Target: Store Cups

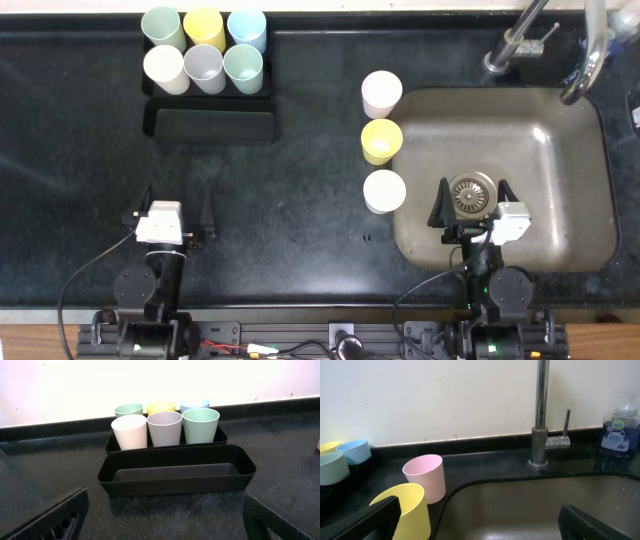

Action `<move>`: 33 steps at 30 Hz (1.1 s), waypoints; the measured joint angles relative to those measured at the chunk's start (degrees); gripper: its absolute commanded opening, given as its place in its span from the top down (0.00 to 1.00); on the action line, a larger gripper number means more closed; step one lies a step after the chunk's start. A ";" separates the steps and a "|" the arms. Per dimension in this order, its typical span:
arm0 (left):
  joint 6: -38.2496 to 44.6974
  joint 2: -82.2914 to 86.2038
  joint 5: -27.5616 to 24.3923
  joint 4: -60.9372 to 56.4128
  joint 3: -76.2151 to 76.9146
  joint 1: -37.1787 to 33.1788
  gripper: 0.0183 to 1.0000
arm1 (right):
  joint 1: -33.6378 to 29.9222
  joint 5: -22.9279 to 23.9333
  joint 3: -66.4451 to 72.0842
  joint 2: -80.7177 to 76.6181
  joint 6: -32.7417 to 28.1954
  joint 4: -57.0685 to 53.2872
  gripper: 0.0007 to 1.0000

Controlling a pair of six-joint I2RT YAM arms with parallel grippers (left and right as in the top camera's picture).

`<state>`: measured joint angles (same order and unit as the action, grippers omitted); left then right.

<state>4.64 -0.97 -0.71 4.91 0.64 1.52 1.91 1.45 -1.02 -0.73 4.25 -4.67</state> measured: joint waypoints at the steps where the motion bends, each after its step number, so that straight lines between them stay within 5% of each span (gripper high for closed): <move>1: 0.00 0.00 0.00 0.00 0.00 0.00 0.00 | 0.00 0.00 0.00 0.00 0.00 -0.02 0.00; 11: -0.02 0.00 -0.59 0.07 0.02 0.00 0.00 | 0.00 0.02 0.00 0.00 0.02 -0.02 0.00; 17: -2.93 -5.27 -7.39 8.41 6.99 0.00 0.00 | 0.00 0.00 0.00 0.00 0.02 -0.04 0.00; 29: -18.43 -55.54 -27.56 39.06 58.45 0.17 0.00 | 0.00 0.00 0.00 0.04 0.00 -0.04 0.00; 33: -21.14 -70.86 -29.42 53.44 76.52 3.04 0.00 | 0.00 0.02 0.00 0.04 -0.02 -0.04 0.00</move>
<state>-16.49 -71.83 -30.13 58.35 77.17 4.56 1.91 1.48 -1.02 -0.69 4.23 -4.71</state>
